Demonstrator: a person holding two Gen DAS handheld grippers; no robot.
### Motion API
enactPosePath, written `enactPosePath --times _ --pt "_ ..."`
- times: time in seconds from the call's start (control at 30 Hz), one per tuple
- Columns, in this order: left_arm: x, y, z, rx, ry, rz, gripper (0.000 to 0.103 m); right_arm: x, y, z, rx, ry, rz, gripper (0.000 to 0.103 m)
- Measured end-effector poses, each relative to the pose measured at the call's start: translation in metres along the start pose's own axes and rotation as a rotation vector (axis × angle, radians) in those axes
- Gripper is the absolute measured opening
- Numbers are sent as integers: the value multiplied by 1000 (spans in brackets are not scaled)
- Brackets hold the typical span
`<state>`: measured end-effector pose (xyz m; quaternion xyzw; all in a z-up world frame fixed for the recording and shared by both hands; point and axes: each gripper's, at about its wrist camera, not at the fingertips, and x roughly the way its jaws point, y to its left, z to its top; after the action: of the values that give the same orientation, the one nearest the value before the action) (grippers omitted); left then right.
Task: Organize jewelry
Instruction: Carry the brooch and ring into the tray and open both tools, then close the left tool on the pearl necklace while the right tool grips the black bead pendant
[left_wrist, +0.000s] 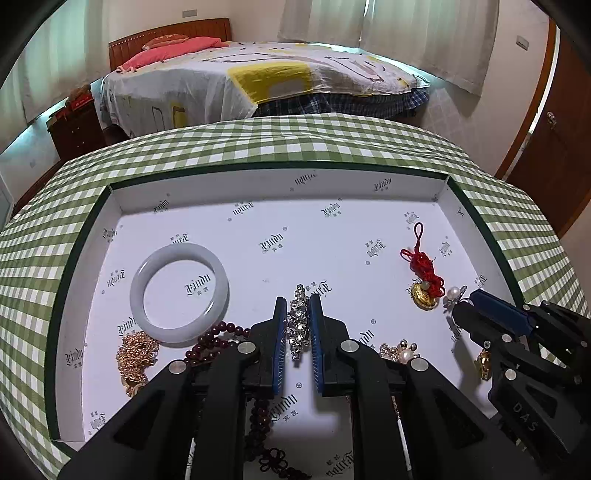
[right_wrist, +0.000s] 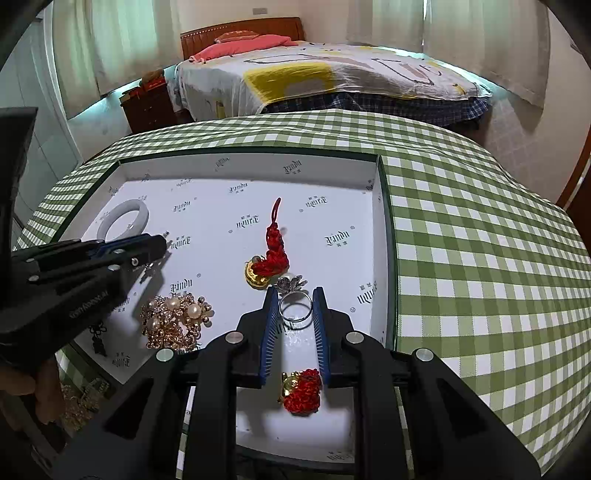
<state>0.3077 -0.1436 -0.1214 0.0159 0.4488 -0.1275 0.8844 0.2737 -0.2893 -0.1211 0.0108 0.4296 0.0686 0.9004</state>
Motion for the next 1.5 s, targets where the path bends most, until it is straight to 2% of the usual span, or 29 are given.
enactPosePath --times 0.07,0.17,0.27,0.33,0.43,0.83,1.13,1.5 --pt "0 0 -1 3 -1 2 14 -1 -1 0 8 -3 9 22" --pt "0 -2 -1 16 0 4 15 -5 -3 1 17 -15 21 31" --pt "0 -2 -1 17 -1 4 16 -10 -2 3 13 -28 21 31" --pt "-1 -3 0 13 -1 -3 26 -15 -1 4 13 -37 20 31" --pt "-7 -5 -2 14 -20 -6 35 -22 0 5 13 -50 18 32" --pt "-62 9 -22 -8 -126 5 56 -60 -7 -7 43 -79 -13 32" --pt "-96 30 -51 -48 -173 37 56 -86 -3 -39 83 -59 -21 32" --pt "-110 50 -96 -93 -143 65 56 -94 5 -85 115 -6 -44 32"
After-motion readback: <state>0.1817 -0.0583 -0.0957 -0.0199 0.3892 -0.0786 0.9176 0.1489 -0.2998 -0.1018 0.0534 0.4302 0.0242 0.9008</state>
